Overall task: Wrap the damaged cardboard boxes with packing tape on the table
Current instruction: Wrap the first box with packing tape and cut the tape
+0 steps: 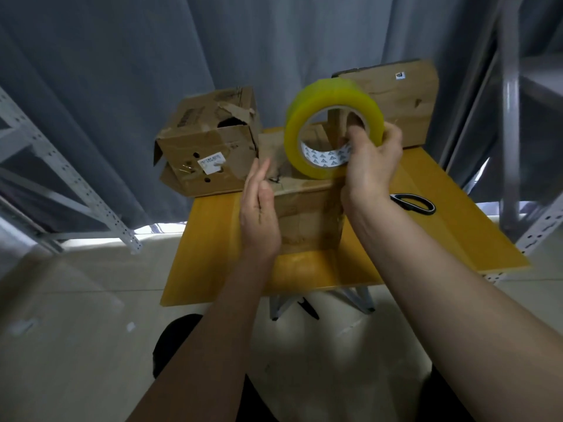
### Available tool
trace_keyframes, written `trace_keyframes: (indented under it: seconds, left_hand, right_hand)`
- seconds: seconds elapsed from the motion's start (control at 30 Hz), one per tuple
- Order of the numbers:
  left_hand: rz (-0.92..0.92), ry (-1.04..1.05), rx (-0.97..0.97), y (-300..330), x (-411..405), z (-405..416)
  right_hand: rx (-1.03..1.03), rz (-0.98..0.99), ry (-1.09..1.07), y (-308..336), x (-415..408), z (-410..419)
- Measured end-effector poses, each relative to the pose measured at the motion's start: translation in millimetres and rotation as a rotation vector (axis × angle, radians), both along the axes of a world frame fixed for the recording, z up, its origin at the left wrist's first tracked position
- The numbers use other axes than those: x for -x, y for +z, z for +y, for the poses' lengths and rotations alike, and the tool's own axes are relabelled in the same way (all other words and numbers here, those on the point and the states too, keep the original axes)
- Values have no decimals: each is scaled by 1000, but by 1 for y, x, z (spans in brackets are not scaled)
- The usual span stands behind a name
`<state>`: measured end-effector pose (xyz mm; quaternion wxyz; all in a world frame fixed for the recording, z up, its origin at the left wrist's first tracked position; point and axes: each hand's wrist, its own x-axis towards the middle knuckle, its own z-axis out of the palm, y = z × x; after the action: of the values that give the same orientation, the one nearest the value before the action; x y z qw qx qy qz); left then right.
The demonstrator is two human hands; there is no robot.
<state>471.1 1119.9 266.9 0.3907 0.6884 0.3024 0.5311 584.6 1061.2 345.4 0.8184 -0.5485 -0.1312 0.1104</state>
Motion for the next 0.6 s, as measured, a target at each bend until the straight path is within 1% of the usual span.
trace_keyframes:
  seconds: [0.07, 0.13, 0.2, 0.3, 0.37, 0.43, 0.5, 0.6]
  left_hand:
    - [59, 15, -73, -1, 2, 2]
    - [91, 51, -95, -2, 2, 3]
    - [117, 89, -68, -1, 1, 2]
    - [148, 119, -28, -1, 2, -1]
    - [179, 130, -25, 0, 2, -1]
    - [233, 157, -5, 2, 2, 1]
    - [268, 183, 2, 5, 1, 1]
    - [239, 207, -26, 7, -3, -4]
  right_hand:
    - [-64, 188, 27, 2, -3, 0]
    - [-133, 344, 36, 5, -6, 0]
    - [-112, 379, 72, 3, -7, 0]
    - [11, 238, 146, -2, -2, -3]
    - [138, 15, 108, -5, -11, -8]
    - [214, -207, 41, -6, -30, -14]
    - [224, -261, 15, -7, -47, -19]
    - [210, -244, 19, -16, -61, -25]
